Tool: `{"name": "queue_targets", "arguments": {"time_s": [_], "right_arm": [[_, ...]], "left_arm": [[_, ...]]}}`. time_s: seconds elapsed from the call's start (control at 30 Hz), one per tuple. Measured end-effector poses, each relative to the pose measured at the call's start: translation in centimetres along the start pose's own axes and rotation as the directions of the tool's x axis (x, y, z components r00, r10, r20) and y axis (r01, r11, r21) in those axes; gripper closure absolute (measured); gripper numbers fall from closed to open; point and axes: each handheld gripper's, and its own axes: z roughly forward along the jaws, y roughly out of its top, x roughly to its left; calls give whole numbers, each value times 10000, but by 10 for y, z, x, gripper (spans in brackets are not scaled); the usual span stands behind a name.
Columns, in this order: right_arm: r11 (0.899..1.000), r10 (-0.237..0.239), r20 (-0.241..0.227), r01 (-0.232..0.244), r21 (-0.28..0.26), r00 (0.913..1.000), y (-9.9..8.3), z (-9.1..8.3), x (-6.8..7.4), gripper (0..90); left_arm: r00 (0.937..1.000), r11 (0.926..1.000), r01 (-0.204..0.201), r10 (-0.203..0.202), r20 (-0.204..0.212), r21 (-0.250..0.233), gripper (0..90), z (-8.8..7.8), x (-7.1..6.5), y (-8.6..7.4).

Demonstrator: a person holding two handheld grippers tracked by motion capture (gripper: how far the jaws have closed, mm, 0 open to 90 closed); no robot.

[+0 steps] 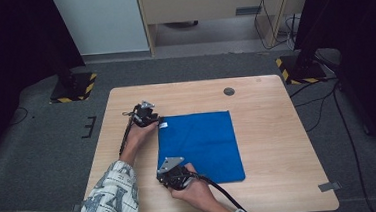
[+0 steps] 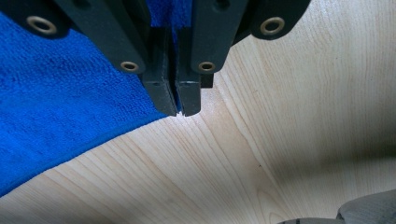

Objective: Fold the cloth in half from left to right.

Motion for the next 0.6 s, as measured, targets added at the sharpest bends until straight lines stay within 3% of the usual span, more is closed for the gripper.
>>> {"name": "queue_targets", "arguments": {"time_s": [0.13, 0.23, 0.47, 0.6], "right_arm": [[10000, -8, 21, 8, -9, 10000, 0, -1, 0, 875], [10000, -22, 59, 22, -62, 10000, 1, -1, 1, 875], [9991, 106, 153, -100, -418, 9998, 3, -7, 3, 877], [9985, 65, 219, -53, -543, 9997, 5, -12, 4, 877]], "left_arm": [[9999, 9999, -81, 80, 108, 104, 802, 1, -6, 2], [9999, 9999, 76, -78, 85, 137, 877, 1, -7, 3], [10000, 10000, 60, -60, -61, 9, 896, -11, -11, 11], [9999, 9999, 99, -100, 59, 106, 897, -18, -14, 17]]}}
